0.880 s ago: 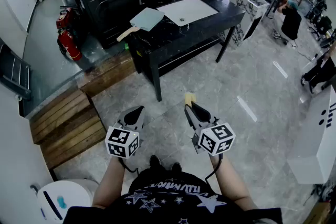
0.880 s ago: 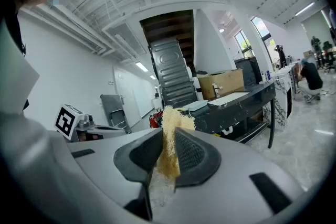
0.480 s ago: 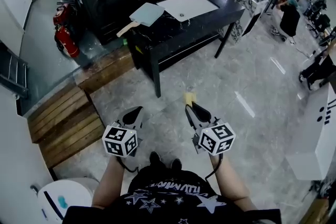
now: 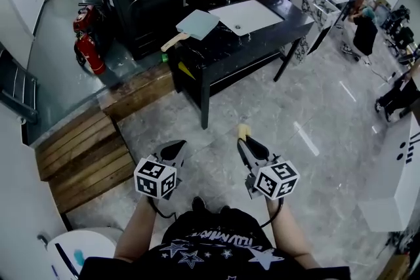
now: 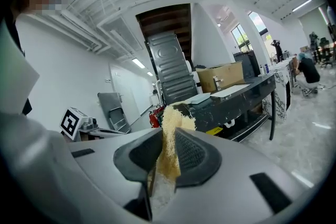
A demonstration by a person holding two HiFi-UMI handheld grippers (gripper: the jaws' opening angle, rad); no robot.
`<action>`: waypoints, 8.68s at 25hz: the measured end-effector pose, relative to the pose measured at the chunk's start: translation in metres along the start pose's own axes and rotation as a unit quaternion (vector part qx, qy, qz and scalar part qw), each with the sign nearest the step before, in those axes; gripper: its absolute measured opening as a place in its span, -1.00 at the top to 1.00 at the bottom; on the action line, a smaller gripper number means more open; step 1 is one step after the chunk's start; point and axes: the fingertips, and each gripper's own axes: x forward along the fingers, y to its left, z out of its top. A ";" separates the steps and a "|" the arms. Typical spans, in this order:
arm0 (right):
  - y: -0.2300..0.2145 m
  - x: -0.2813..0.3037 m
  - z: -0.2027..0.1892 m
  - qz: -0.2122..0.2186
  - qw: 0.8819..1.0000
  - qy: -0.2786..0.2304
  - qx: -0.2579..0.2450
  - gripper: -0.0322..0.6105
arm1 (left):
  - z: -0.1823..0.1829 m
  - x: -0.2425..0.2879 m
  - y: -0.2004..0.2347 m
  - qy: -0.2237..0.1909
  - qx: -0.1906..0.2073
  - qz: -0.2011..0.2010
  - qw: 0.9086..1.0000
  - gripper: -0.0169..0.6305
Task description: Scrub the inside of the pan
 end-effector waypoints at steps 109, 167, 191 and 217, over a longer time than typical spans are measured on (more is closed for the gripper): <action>-0.205 0.574 0.204 0.064 0.963 0.164 -0.206 0.66 | 0.174 0.273 0.342 0.138 0.028 0.060 0.988 0.53; -0.164 0.619 0.118 0.238 0.843 0.398 -0.272 0.68 | 0.174 0.274 0.343 0.136 0.024 0.066 0.988 0.54; -0.282 0.636 0.153 0.073 0.852 0.392 -0.338 0.68 | 0.175 0.274 0.342 0.136 0.019 0.065 0.988 0.54; -0.177 0.586 0.106 0.224 0.816 0.470 -0.250 0.69 | 0.173 0.275 0.342 0.140 0.027 0.071 0.987 0.54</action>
